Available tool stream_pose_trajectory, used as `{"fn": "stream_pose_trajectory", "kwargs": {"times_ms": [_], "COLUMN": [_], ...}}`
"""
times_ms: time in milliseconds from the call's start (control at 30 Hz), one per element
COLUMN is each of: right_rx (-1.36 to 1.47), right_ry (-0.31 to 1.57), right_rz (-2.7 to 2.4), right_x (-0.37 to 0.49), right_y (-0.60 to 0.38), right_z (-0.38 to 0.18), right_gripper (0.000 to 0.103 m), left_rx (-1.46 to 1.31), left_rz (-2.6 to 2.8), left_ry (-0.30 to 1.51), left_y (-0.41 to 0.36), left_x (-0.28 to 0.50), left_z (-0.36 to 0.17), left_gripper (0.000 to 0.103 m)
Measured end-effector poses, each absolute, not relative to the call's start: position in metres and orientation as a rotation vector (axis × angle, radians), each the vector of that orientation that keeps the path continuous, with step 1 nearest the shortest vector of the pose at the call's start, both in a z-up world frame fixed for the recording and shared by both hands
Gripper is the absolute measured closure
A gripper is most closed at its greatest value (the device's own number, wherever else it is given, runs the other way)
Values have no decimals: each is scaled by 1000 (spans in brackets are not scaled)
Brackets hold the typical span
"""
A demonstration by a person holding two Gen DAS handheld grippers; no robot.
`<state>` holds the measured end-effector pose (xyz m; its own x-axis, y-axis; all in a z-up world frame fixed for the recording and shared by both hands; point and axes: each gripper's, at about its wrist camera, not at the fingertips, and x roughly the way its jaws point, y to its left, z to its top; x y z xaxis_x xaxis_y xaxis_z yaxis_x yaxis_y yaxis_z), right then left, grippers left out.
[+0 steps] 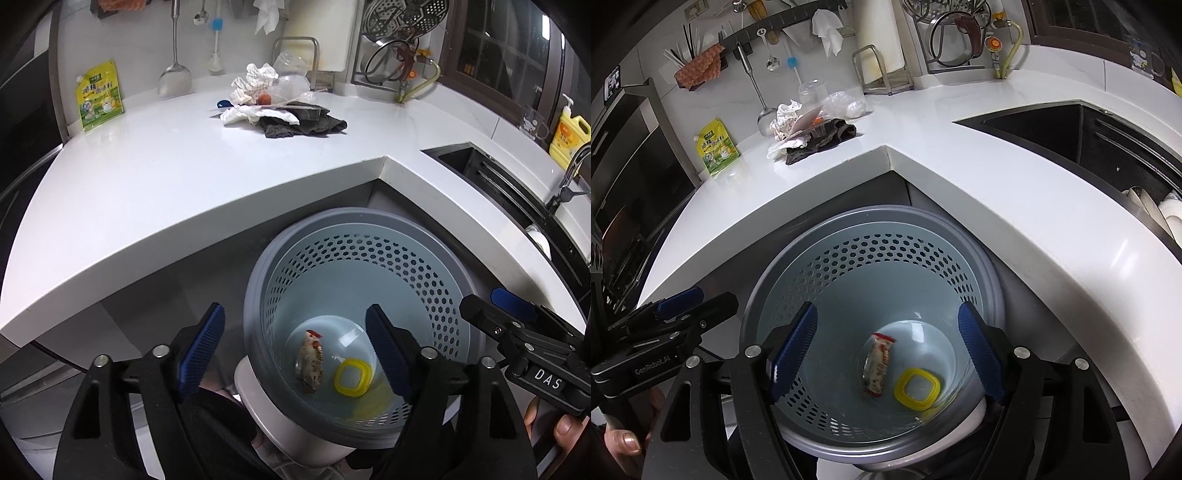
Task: Collect trash
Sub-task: 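Move both open grippers back to the trash pile on the counter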
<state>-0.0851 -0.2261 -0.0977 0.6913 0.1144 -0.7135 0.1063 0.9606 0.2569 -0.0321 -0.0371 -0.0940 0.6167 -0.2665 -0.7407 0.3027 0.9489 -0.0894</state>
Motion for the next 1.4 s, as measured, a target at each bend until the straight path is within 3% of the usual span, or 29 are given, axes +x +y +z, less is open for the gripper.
{"fn": "stream_pose_trajectory", "kwargs": {"times_ms": [433,1400], "right_rx": [280,197], "right_ry": [772,689], "right_rz": [4,53], "right_x": [-89,-40], "right_y": [-222,-210], "right_z": [-86,-50], "right_gripper": [28,25], "left_rx": [26,38], "left_rz": [-314,-238], "left_ry": [787,667], "left_y": [-29,-5], "left_x": [-34,6], "left_z": [-79,-35], "left_gripper": [9,6]}}
